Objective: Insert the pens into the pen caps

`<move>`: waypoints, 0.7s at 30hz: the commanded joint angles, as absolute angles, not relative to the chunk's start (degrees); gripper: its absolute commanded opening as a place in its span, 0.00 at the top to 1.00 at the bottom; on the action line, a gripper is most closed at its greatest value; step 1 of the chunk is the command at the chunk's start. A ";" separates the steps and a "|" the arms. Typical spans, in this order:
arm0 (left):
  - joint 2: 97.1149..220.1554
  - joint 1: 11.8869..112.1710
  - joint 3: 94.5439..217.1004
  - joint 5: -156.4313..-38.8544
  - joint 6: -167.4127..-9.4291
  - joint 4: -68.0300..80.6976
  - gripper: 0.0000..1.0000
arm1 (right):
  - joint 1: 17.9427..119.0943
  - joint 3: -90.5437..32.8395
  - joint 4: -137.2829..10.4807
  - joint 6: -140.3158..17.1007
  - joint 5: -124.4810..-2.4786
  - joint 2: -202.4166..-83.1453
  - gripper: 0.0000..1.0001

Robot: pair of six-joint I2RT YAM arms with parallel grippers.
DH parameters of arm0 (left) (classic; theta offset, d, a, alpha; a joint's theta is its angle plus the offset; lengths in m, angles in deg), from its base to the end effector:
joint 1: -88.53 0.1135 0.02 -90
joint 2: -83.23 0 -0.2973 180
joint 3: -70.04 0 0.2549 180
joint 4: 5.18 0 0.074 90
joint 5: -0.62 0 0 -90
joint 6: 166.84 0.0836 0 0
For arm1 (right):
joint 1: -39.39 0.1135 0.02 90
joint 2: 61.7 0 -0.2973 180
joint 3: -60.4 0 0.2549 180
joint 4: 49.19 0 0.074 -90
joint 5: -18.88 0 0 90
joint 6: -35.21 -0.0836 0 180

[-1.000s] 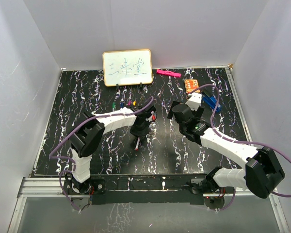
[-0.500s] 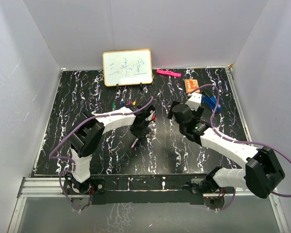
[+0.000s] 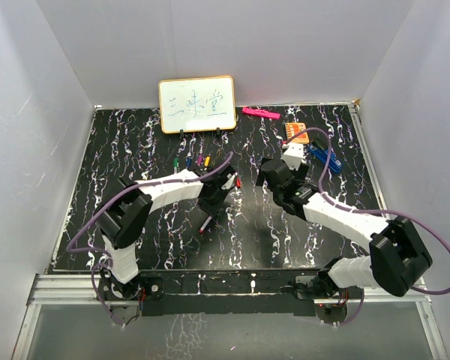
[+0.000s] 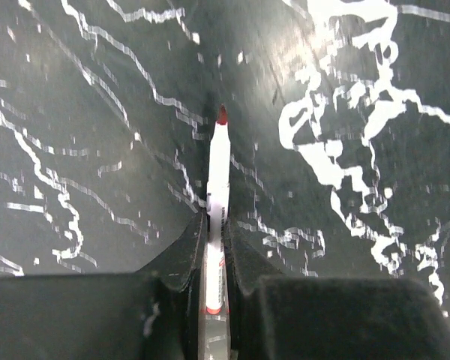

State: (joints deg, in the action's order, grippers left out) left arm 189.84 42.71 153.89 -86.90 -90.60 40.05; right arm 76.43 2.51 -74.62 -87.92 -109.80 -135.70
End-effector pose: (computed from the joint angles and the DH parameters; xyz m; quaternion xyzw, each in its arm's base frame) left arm 0.2807 -0.2837 0.1537 0.2670 0.9444 -0.0764 0.1762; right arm 0.2607 0.1313 0.2362 0.1065 0.8646 -0.0245 0.4905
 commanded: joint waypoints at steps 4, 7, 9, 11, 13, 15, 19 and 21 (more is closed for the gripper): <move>172.16 42.65 148.20 -84.28 -91.63 38.94 1.00 | 76.24 -3.13 -72.16 -83.71 -105.83 -140.03 0.15; 165.65 43.02 143.87 -82.93 -92.84 35.42 1.00 | 76.38 -4.24 -71.98 -82.94 -103.48 -142.42 0.21; 162.30 43.21 140.87 -82.67 -93.50 32.72 1.00 | 76.40 -5.14 -71.58 -82.15 -101.60 -143.76 0.22; 158.93 43.35 137.63 -83.30 -94.00 29.25 1.00 | 76.66 -5.95 -70.99 -81.09 -100.12 -145.33 0.23; 154.98 43.38 133.82 -84.78 -94.07 25.18 1.00 | 77.19 -7.10 -70.64 -79.89 -99.74 -147.10 0.23; 151.72 43.44 129.20 -87.40 -93.83 20.28 1.00 | 77.72 -8.45 -70.63 -78.42 -99.42 -149.20 0.23; 147.72 43.53 122.67 -92.48 -94.08 13.62 1.00 | 78.70 -11.04 -70.36 -75.89 -97.24 -153.06 0.26; 146.54 43.53 120.46 -93.60 -94.45 11.93 1.00 | 78.91 -12.32 -69.90 -74.36 -95.33 -154.71 0.29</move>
